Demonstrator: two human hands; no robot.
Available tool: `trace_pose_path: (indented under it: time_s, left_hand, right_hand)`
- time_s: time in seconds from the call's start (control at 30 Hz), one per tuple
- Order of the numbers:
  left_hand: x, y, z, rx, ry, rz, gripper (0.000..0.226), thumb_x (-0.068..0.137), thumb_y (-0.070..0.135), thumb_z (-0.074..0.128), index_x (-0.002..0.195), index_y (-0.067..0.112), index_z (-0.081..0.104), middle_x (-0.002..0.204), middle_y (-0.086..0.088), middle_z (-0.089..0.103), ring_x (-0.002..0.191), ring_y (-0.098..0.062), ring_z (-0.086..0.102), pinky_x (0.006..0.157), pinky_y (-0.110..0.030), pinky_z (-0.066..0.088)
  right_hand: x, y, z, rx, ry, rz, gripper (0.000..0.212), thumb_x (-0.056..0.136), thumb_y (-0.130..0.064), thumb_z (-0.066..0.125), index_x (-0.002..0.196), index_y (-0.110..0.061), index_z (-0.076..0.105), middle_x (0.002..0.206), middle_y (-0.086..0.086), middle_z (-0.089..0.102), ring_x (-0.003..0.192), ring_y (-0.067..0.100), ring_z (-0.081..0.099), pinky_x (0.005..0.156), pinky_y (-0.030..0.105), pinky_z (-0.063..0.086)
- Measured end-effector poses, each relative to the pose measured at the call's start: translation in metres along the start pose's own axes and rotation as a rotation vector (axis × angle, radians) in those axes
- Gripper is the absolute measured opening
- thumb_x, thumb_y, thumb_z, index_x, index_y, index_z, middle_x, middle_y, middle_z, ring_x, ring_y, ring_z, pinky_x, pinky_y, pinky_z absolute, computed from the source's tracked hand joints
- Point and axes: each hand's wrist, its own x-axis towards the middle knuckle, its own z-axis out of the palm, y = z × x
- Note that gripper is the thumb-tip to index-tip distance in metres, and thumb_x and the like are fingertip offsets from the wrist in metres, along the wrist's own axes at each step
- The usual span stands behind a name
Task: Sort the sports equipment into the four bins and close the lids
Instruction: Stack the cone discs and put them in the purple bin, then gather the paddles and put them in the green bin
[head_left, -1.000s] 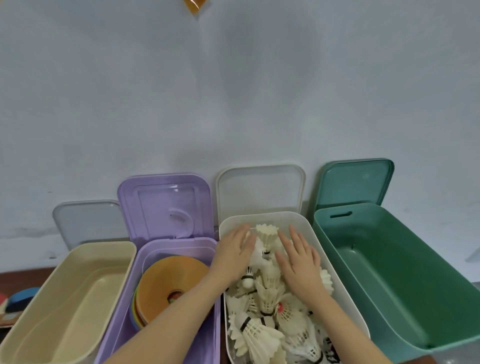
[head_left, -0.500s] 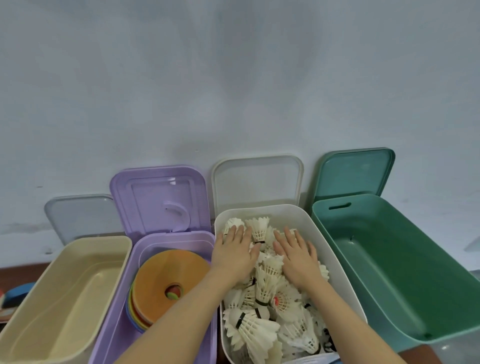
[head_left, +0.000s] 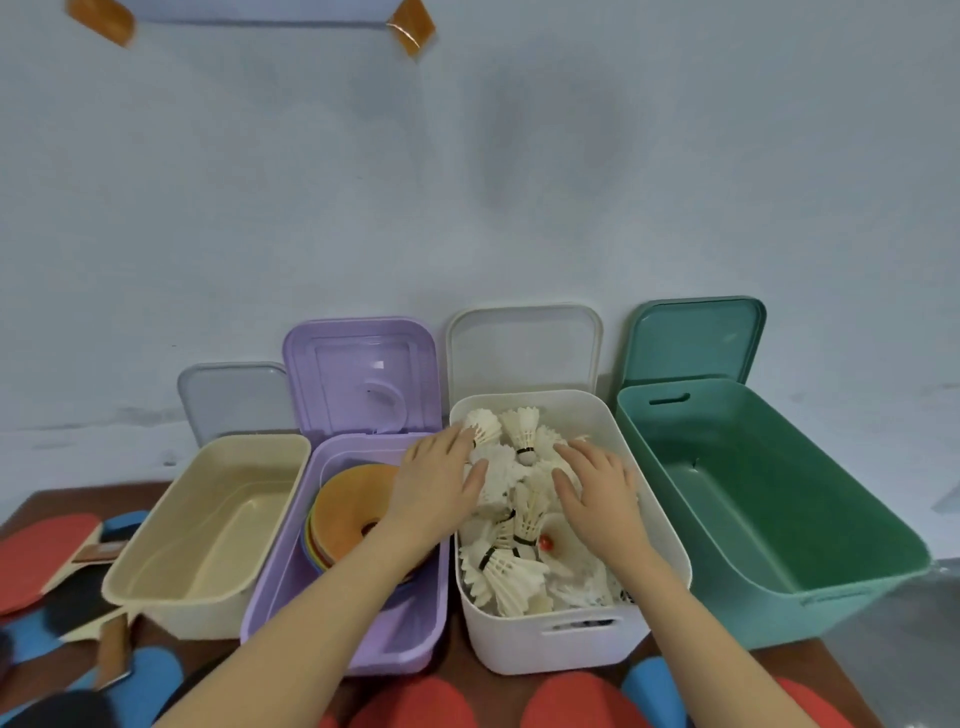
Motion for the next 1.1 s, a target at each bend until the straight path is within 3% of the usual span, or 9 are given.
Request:
trace_pose_path:
  time_s: [0.1,0.27,0.43,0.63,0.8,0.9,1.1]
  left_hand:
    - [-0.023,-0.004,-0.008,0.007,0.0,0.02,0.048,0.095,0.038,0.036,0.14,0.022,0.037,0.145,0.002,0.04,0.13,-0.016,0.037,0.104,-0.03,0.025]
    - [-0.069,-0.003,-0.02,-0.005,-0.002,0.081,0.068,0.083,0.048,0.015,0.135,0.017,0.047,0.138,-0.002,0.049,0.124,-0.022,0.046,0.1,-0.035,0.031]
    - [-0.116,-0.006,-0.021,-0.094,0.073,0.097,0.052,0.082,0.038,0.031,0.113,0.012,0.064,0.118,-0.006,0.063,0.106,-0.025,0.059,0.087,-0.04,0.04]
    - [-0.171,-0.007,-0.015,-0.11,0.076,0.121,0.044,0.08,0.034,0.04,0.107,0.011,0.067,0.109,-0.006,0.066,0.096,-0.024,0.063,0.084,-0.035,0.045]
    - [-0.211,0.006,-0.002,-0.167,-0.055,0.108,0.045,0.082,0.032,0.041,0.111,0.009,0.066,0.115,-0.009,0.065,0.103,-0.027,0.062,0.085,-0.041,0.046]
    - [-0.23,0.018,0.002,-0.216,-0.065,0.103,0.047,0.084,0.033,0.038,0.113,0.009,0.066,0.117,-0.008,0.064,0.107,-0.026,0.06,0.089,-0.04,0.043]
    - [-0.244,0.051,0.012,-0.23,-0.106,0.11,0.043,0.089,0.031,0.038,0.125,0.014,0.056,0.127,-0.001,0.056,0.119,-0.022,0.048,0.095,-0.035,0.031]
  right_hand:
    - [-0.02,-0.005,0.0,0.035,0.016,-0.048,0.036,0.096,-0.029,0.045,0.132,-0.023,0.051,0.134,-0.005,0.05,0.125,0.016,0.041,0.106,0.036,0.024]
    - [-0.062,-0.018,0.001,0.132,0.122,-0.13,0.033,0.091,-0.024,0.047,0.118,-0.015,0.062,0.115,0.001,0.061,0.109,0.024,0.054,0.094,0.039,0.037]
    - [-0.109,-0.039,0.002,0.167,0.252,-0.165,0.028,0.091,-0.021,0.046,0.108,-0.012,0.066,0.106,0.0,0.064,0.099,0.02,0.055,0.085,0.025,0.03]
    - [-0.169,-0.054,0.003,0.146,0.156,-0.122,0.038,0.089,-0.03,0.038,0.111,-0.013,0.064,0.109,0.0,0.063,0.102,0.021,0.055,0.085,0.028,0.033]
    - [-0.216,-0.046,-0.001,0.18,0.086,-0.044,0.029,0.09,-0.021,0.046,0.11,-0.014,0.065,0.109,-0.001,0.063,0.097,0.019,0.056,0.082,0.043,0.047]
    - [-0.237,-0.035,-0.01,0.259,0.096,0.009,0.023,0.093,-0.009,0.05,0.11,-0.012,0.065,0.107,-0.001,0.062,0.099,0.016,0.057,0.086,0.04,0.048]
    - [-0.253,0.006,-0.016,0.196,0.087,0.051,0.022,0.092,-0.009,0.052,0.11,-0.011,0.065,0.107,0.0,0.063,0.098,0.015,0.057,0.084,0.032,0.045]
